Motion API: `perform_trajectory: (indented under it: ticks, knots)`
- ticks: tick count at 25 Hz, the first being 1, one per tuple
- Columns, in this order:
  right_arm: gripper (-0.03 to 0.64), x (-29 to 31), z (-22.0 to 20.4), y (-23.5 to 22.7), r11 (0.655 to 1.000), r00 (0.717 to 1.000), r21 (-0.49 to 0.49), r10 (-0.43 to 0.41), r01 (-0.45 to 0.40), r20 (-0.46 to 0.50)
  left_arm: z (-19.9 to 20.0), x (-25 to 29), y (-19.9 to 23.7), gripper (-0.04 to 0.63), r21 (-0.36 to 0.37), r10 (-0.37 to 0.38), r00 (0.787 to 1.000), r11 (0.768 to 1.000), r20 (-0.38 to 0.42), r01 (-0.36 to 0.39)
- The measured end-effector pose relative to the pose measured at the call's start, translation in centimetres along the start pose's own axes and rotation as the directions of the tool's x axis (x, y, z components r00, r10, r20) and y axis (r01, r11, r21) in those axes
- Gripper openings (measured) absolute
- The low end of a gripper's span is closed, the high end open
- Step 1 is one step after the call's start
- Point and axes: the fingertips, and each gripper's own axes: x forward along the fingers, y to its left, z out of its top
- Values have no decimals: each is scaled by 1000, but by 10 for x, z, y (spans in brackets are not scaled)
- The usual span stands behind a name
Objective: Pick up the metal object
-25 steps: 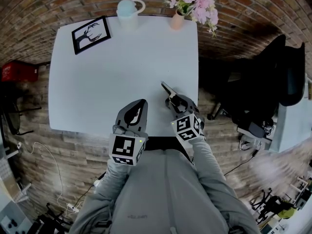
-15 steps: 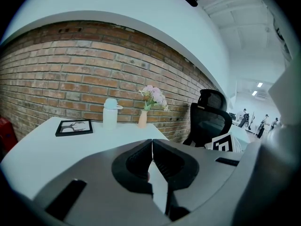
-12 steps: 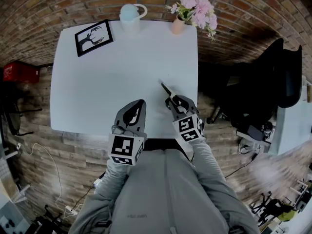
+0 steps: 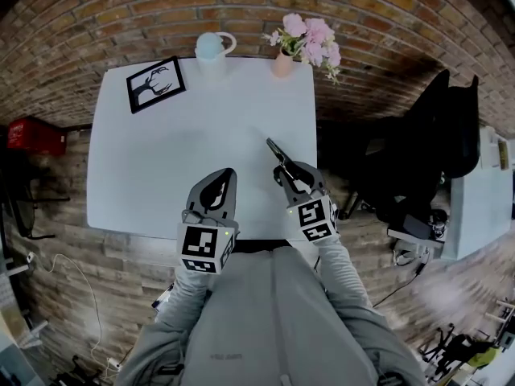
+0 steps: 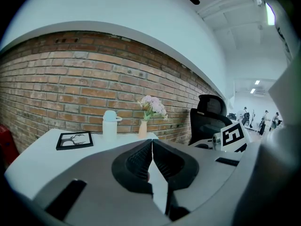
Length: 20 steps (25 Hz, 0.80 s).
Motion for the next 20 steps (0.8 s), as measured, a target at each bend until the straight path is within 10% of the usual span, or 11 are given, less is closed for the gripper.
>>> perform_trajectory:
  ticks: [20]
  knots:
    - [109, -86, 83, -51, 986, 960, 155, -107, 68, 259, 52, -2, -15, 28, 77, -22, 993, 997, 114, 13]
